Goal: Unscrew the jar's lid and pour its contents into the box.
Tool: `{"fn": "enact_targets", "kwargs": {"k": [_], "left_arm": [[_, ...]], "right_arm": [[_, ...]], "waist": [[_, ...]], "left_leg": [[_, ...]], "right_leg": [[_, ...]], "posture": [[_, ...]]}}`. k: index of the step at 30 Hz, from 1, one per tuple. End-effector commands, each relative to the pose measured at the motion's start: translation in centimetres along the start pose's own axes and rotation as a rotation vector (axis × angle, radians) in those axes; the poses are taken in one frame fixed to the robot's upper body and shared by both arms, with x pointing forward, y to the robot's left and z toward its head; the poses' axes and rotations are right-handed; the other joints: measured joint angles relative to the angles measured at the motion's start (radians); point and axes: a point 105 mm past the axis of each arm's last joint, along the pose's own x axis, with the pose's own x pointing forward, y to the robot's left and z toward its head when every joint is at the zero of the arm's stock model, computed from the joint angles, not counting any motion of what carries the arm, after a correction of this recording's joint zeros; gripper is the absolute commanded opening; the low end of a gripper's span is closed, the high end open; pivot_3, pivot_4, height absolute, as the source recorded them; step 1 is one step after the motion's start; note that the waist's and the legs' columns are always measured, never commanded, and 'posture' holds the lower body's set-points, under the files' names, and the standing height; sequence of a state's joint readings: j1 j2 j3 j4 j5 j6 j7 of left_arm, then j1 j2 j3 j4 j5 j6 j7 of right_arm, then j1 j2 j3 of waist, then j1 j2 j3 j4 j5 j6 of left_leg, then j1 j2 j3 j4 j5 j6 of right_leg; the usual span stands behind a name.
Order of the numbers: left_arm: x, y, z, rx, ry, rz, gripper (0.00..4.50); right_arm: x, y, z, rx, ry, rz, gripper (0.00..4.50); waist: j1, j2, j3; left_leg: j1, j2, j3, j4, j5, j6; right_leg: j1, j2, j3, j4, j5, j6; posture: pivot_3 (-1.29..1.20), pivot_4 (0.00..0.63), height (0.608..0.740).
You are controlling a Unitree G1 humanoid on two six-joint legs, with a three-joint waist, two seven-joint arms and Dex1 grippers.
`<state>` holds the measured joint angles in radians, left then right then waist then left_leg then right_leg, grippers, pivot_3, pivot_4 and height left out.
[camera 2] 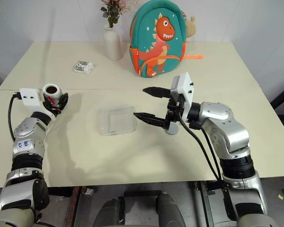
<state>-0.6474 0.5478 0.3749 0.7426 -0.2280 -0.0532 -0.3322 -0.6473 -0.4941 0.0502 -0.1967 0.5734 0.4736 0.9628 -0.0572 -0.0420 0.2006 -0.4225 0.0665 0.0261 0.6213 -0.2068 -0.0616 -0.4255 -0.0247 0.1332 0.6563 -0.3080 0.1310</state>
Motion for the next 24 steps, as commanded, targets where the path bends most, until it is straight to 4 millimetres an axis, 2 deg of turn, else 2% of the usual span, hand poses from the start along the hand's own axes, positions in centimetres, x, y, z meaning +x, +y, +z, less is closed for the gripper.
{"fn": "enact_targets", "kwargs": {"k": [1, 10, 16, 18, 21, 22, 24], "left_arm": [[-0.4, 1.1, 1.1, 0.011, -0.035, 0.026, 4.47], [-1.8, 1.3, 1.2, 0.053, -0.004, 0.003, 4.47], [-4.8, 1.7, 1.6, 0.154, 0.025, -0.009, 4.47], [-6.3, 2.0, 2.4, 0.247, 0.023, -0.027, 4.47], [-8.2, 0.3, 4.3, 0.41, -0.028, -0.184, 4.47], [-8.6, -1.1, 5.1, 0.488, -0.062, -0.286, 4.47], [-9.1, -3.8, 6.8, 0.509, -0.107, -0.498, 4.47]], "right_arm": [[0.2, 0.3, 1.1, -0.031, -0.033, 0.025, 4.5], [0.4, 0.5, 1.0, -0.022, -0.039, 0.033, 4.5], [0.0, 0.7, 0.8, -0.013, -0.034, 0.029, 4.5], [-0.3, 0.7, 0.7, -0.011, -0.028, 0.025, 4.5], [-1.0, 0.6, 0.5, -0.018, -0.014, 0.018, 4.5], [-1.3, 0.6, 0.3, -0.031, 0.001, 0.018, 4.5], [-2.1, 0.5, -0.1, -0.067, 0.048, 0.028, 4.5]], "waist": [[0.0, 0.0, 0.0], [-0.003, 0.0, 0.0], [-0.005, 0.0, 0.0], [-0.005, 0.0, 0.0], [-0.006, -0.001, 0.0], [-0.005, -0.001, 0.0], [0.002, -0.001, 0.0]], "left_leg": [[0.0, 0.0, 0.0, 0.0, 0.0, 0.0], [0.0, 0.0, 0.0, 0.0, 0.0, 0.0], [0.0, 0.0, 0.0, -0.002, 0.0, 0.0], [0.0, 0.0, 0.0, -0.002, 0.0, 0.0], [0.0, 0.0, 0.0, -0.003, 0.0, 0.0], [0.0, 0.0, 0.001, -0.005, 0.0, 0.0], [0.001, 0.0, 0.002, -0.006, 0.0, -0.001]], "right_leg": [[0.0, 0.0, 0.0, 0.0, 0.0, 0.0], [0.0, 0.0, 0.0, 0.0, 0.0, 0.0], [0.0, 0.0, 0.0, -0.001, 0.0, -0.001], [-0.001, -0.001, 0.0, -0.001, 0.0, -0.001], [-0.001, -0.001, 0.0, -0.002, -0.001, -0.002], [-0.001, -0.002, 0.0, -0.003, -0.001, -0.002], [-0.001, -0.002, 0.0, -0.005, -0.002, -0.006]], "posture": [[0.0, 0.15, 0.74], [0.0, 0.15, 0.74], [0.0, 0.15, 0.74], [0.0, 0.15, 0.74], [0.0, 0.15, 0.74], [0.0, 0.15, 0.74], [0.0, 0.15, 0.74]]}}
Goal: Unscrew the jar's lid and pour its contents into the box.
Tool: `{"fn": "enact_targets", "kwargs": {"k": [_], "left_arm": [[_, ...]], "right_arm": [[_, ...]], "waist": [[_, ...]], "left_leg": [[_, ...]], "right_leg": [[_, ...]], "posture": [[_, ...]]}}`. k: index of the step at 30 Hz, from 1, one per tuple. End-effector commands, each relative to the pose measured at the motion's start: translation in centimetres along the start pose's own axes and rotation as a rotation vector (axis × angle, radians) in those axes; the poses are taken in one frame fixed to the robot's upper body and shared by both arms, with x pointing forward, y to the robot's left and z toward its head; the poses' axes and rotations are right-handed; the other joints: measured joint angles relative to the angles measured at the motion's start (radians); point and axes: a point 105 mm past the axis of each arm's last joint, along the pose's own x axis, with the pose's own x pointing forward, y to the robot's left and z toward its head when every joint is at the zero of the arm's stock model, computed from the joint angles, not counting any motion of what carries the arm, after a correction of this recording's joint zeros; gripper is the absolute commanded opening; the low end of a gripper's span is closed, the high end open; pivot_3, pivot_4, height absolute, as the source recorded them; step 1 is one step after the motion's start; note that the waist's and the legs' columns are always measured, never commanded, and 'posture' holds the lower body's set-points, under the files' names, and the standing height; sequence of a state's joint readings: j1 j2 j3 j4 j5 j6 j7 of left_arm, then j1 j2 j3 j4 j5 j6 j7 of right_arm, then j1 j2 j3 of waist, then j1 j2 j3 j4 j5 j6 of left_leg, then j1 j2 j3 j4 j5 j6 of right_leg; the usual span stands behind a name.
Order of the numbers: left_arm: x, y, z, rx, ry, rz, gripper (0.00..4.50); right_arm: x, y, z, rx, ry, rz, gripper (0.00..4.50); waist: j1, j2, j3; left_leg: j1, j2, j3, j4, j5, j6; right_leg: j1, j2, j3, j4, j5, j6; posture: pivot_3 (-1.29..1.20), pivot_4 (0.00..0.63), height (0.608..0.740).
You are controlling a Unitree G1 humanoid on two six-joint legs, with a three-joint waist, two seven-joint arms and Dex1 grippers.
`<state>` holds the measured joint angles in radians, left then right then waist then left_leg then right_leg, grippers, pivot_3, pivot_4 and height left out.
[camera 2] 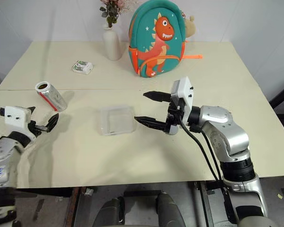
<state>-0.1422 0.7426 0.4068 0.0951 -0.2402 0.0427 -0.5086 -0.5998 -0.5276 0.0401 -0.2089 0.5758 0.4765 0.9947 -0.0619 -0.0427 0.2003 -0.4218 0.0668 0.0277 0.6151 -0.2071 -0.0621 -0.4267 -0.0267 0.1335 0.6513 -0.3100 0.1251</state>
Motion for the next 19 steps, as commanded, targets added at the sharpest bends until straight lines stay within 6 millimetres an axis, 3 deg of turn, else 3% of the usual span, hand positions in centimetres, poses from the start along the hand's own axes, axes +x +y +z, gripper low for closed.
{"fn": "enact_targets", "kwargs": {"k": [1, 5, 9, 11, 19], "left_arm": [[0.0, -2.9, 6.4, 0.126, -0.214, -0.323, 4.47], [-0.1, -6.8, 8.1, 0.136, -0.266, -0.672, 4.47], [0.2, -8.8, 8.1, 0.173, -0.259, -0.811, 4.47], [0.3, -9.1, 8.2, 0.153, -0.264, -0.823, 4.47], [0.2, -8.7, 7.7, 0.121, -0.262, -0.786, 4.47]], "right_arm": [[-1.4, 0.1, 0.7, -0.103, 0.027, 0.02, 4.5], [-2.7, -0.3, 0.5, -0.169, 0.069, 0.015, 4.5], [-4.2, -0.3, 0.1, -0.192, 0.124, 0.018, 4.5], [-5.0, -0.3, -0.2, -0.178, 0.149, 0.011, 4.5], [-6.8, 0.2, -0.9, -0.173, 0.202, -0.053, 4.5]], "waist": [[0.011, 0.0, 0.0], [0.006, 0.0, 0.0], [-0.007, 0.0, 0.0], [-0.014, 0.0, 0.0], [-0.025, 0.0, 0.0]], "left_leg": [[0.0, 0.0, 0.0, -0.001, 0.0, 0.0], [0.0, 0.0, 0.001, -0.002, 0.0, 0.0], [0.0, 0.0, 0.006, -0.003, -0.002, 0.002], [0.0, 0.001, 0.006, -0.003, -0.002, 0.002], [0.0, 0.001, 0.007, -0.002, -0.002, 0.003]], "right_leg": [[0.0, 0.0, -0.001, -0.001, -0.007, -0.014], [0.003, -0.001, 0.0, -0.008, -0.007, -0.015], [0.001, 0.0, 0.005, -0.008, -0.003, -0.008], [0.0, 0.001, 0.005, -0.008, 0.002, 0.004], [-0.001, 0.001, 0.008, -0.007, 0.003, 0.006]], "posture": [[0.0, 0.15, 0.74], [0.0, 0.15, 0.74], [0.0, 0.15, 0.74], [0.0, 0.15, 0.74], [0.0, 0.15, 0.74]]}}
